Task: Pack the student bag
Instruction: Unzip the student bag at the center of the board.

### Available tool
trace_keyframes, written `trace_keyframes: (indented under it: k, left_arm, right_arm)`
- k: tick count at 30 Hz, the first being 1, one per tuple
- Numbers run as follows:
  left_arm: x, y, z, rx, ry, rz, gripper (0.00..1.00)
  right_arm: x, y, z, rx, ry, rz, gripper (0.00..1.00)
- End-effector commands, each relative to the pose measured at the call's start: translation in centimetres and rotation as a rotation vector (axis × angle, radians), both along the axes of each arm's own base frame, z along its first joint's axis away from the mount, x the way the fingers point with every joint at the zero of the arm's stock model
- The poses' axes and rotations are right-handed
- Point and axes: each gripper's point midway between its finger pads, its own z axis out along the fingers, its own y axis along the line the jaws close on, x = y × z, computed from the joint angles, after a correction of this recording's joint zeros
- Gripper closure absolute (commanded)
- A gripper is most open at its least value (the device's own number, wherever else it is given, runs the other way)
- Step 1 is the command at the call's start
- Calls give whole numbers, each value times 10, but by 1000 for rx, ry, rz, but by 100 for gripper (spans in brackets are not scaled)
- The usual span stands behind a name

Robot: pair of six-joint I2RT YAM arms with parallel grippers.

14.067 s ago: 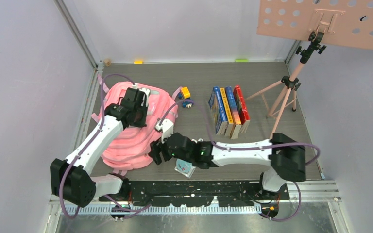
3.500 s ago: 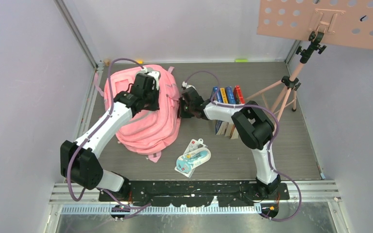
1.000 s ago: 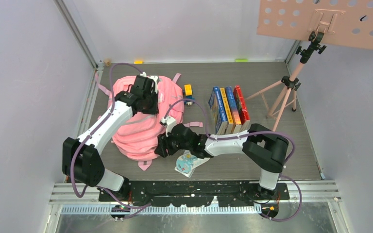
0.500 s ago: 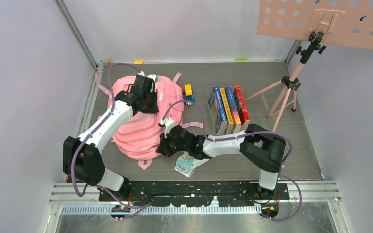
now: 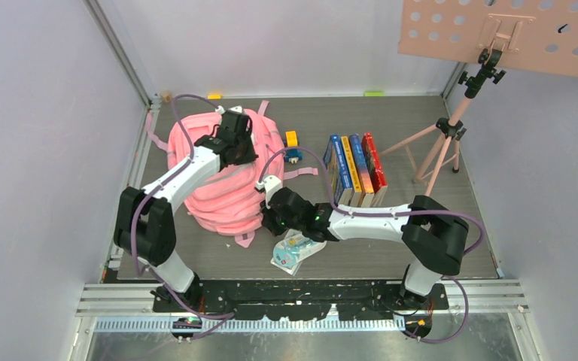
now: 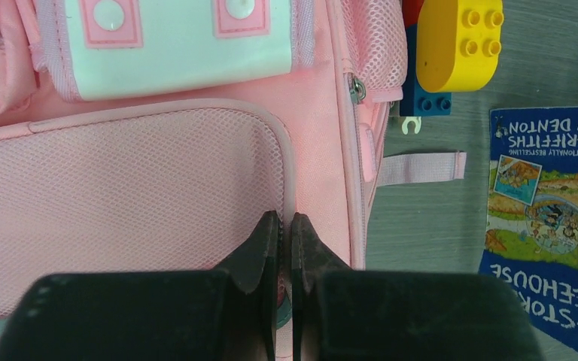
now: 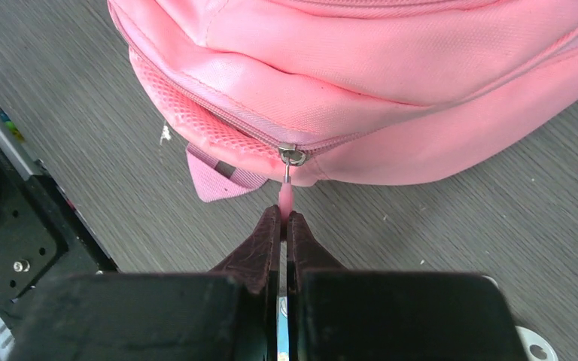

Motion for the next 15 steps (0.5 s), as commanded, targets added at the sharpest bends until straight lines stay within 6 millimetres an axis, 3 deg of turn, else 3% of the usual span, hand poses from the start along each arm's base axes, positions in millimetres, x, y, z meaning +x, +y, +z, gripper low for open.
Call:
trace_keyframes:
  k: [1, 7, 15]
  left_arm:
    - [53, -11, 45, -89, -215, 103, 100]
    - [63, -15, 41, -112, -241, 141, 100]
    - [71, -17, 36, -134, -251, 167, 100]
  right_arm:
    - [-16, 3, 16, 5, -2, 88, 99]
    - [-18, 16, 8, 16, 22, 81, 100]
    - [-24, 51, 9, 40, 17, 124, 99]
